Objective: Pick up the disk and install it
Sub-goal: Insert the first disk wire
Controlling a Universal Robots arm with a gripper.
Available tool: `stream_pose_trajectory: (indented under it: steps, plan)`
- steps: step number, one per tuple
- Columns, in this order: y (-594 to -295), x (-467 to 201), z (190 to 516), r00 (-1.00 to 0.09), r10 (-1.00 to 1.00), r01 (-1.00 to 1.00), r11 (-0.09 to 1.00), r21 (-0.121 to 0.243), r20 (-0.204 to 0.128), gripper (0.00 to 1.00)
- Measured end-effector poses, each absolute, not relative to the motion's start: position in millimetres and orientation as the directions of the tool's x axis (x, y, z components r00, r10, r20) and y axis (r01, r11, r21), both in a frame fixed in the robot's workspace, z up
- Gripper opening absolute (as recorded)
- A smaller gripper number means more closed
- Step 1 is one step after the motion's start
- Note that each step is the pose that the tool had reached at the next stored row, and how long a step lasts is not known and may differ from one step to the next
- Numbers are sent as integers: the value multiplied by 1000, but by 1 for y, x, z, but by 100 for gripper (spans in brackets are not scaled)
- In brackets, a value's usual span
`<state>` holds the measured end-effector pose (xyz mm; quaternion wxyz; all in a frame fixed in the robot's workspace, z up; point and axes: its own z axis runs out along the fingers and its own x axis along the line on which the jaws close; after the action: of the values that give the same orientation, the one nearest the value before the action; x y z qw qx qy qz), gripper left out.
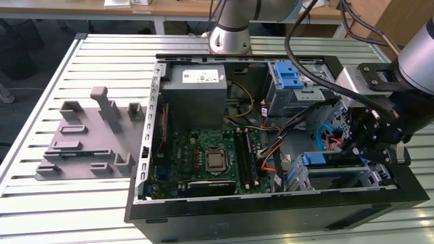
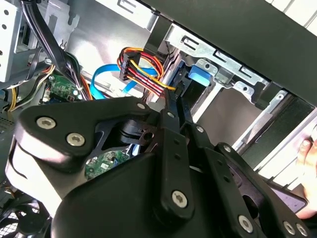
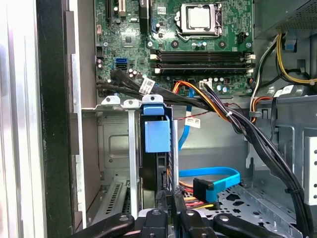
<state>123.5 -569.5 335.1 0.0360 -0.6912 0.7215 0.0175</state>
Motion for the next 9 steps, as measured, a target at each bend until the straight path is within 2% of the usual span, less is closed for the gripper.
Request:
stream_pose_trajectory:
  steps: [9]
  plan:
    - [-570,124,332,-42,-996,-999,44,-24,-78,17]
